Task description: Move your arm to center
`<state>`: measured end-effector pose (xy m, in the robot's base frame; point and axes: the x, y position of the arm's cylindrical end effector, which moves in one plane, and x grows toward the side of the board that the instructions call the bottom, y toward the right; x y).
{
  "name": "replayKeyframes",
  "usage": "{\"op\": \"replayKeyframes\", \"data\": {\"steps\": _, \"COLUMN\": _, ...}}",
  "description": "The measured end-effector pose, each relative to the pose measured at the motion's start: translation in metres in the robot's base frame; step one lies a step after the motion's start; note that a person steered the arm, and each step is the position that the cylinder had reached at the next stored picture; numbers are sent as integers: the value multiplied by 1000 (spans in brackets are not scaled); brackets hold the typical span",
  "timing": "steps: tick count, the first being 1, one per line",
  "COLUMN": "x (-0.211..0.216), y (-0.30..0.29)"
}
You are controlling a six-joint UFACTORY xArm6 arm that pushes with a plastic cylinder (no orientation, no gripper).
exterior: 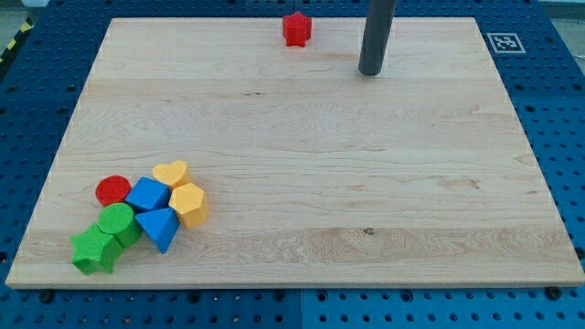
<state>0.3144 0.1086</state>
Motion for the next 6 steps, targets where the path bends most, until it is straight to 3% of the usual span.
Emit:
{"op": "replayKeyframes", "data": {"steps": 1, "x": 16, "y": 3}}
{"op": "replayKeyframes", "data": {"steps": 2, "x": 67, "y": -7}}
{"op": "replayKeyframes", "data": {"steps": 4, "x": 148, "y": -71}}
{"op": "replayKeyframes", "data": {"steps": 5, "x": 165, "y": -80}}
{"op": "replayKeyframes", "data": {"steps": 6, "x": 143, "y": -90}}
